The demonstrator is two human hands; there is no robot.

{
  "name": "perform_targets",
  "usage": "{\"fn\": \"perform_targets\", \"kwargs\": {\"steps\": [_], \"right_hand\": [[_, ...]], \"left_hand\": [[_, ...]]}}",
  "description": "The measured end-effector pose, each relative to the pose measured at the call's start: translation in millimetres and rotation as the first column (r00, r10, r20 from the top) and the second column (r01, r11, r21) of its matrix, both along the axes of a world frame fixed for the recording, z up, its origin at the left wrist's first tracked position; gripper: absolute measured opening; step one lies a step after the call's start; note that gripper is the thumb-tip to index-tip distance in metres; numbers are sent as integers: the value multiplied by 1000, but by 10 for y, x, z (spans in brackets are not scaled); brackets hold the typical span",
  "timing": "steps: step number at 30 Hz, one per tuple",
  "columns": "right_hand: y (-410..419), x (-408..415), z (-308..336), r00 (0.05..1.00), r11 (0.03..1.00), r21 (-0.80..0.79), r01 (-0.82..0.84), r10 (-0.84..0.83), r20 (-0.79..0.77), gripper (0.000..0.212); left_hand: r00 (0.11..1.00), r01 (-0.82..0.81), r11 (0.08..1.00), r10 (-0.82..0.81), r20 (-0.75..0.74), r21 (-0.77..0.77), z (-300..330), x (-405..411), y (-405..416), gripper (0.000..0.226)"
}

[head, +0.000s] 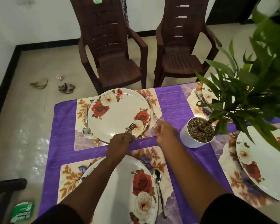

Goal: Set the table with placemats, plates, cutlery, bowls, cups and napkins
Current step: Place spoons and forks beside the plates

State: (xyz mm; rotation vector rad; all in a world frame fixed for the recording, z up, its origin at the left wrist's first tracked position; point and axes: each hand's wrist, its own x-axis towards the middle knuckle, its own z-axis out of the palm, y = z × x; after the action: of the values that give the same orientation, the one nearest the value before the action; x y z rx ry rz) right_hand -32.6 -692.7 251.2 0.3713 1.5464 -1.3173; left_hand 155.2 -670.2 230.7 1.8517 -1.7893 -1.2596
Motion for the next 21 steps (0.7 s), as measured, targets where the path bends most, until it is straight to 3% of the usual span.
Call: {"fn": "perform_targets", "kwargs": {"steps": [4,7,10,13,15,21], "right_hand": [[135,113,130,936,931,-123,-344,329,-127,13],[238,122,232,808,816,-131,-563,510,-297,22],[314,80,382,690,721,-119,-682,581,-431,23],[571,131,383,645,723,-66,-687,566,-513,9],[836,135,322,615,754,19,-657,549,-566,16],[1455,-350,111,664,804,-33,-594,466,-585,23]], "left_hand": [[945,-43,968,120,-303,249,174,-57,20,35],[909,11,946,125,-397,324,296,-142,71,33],[860,73,916,142,-490,394,452,-148,49,37],[856,171,883,86,-509,437,471,-117,221,42],[843,207,848,98,-528,488,392,-135,442,41],[836,290,776,80,-543,561,187,-564,743,40]]}}
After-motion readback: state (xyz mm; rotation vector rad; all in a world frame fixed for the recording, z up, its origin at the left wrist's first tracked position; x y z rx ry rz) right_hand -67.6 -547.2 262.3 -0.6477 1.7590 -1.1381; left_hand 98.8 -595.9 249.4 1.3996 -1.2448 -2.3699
